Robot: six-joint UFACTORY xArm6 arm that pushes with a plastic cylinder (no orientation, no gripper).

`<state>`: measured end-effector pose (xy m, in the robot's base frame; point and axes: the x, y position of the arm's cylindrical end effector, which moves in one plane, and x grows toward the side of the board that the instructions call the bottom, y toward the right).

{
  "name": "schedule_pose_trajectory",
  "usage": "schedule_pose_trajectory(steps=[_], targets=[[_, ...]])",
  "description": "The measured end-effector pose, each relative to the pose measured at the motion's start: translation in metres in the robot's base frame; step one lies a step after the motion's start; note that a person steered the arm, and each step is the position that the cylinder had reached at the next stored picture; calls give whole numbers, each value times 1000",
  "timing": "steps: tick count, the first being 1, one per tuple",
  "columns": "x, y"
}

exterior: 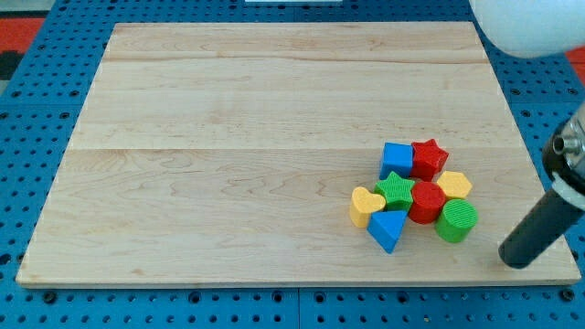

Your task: Separate the red star from the group of blocks

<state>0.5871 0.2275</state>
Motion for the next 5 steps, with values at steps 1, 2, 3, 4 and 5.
schedule_pose_trajectory(steps=[1,2,3,4,5], targets=[[-23,-5],[-33,-5],[-33,-2],[-33,13],[-33,22]])
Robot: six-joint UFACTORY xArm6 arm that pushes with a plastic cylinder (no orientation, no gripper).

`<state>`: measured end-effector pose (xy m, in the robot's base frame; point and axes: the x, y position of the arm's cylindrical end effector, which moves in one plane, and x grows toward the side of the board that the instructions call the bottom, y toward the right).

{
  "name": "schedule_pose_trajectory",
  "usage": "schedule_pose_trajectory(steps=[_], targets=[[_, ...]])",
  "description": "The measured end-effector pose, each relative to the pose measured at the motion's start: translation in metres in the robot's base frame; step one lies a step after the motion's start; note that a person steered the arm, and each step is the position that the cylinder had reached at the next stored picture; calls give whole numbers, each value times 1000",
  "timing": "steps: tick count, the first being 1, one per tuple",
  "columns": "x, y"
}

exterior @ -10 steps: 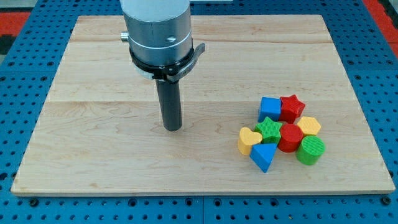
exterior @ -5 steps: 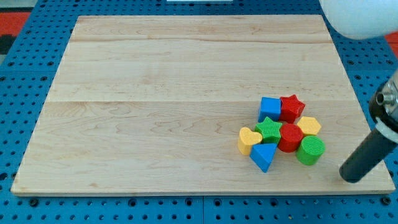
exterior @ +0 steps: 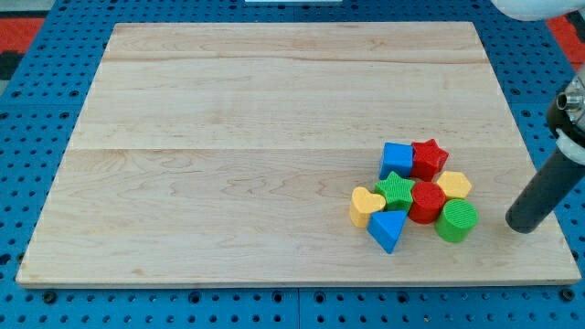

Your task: Separate the red star from the group of blocks

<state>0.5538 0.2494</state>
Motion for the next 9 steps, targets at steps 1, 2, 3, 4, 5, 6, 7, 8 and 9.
schedule_pose_trajectory(steps=[1,2,3,4,5,6,7,8,9], targets=[[-8,2],[-11,-4],[-11,-4],[-11,-5],[-15,-21],[-32,-45],[-55,-74],[-63,-102],[-63,-103]])
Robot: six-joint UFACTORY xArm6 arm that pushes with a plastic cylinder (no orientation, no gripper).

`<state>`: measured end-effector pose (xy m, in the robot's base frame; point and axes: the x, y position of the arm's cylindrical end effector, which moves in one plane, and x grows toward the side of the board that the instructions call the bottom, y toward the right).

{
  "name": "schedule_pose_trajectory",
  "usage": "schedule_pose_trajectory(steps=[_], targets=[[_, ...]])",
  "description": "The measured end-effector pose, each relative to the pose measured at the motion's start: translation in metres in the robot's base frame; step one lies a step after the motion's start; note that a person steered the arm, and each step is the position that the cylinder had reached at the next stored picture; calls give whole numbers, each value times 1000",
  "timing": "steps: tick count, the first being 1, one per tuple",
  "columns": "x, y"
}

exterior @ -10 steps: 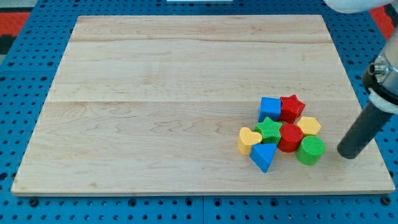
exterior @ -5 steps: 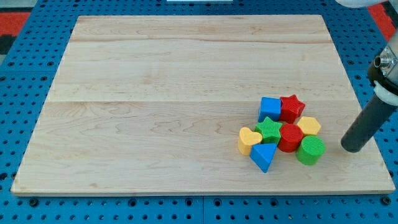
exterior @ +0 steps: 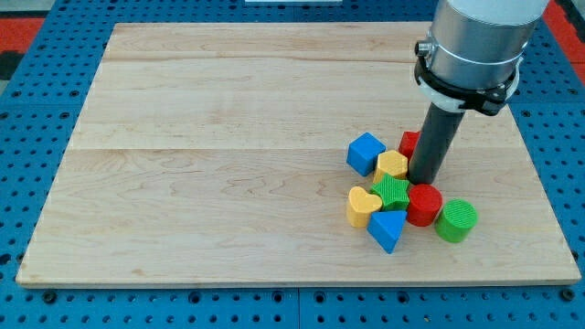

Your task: Separate the red star from the group of blocks

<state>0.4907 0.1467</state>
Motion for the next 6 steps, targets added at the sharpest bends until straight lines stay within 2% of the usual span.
schedule_pose_trajectory(steps=[1,2,4,6], targets=[[-14,22],[-59,31],[-144,12],[-187,1]])
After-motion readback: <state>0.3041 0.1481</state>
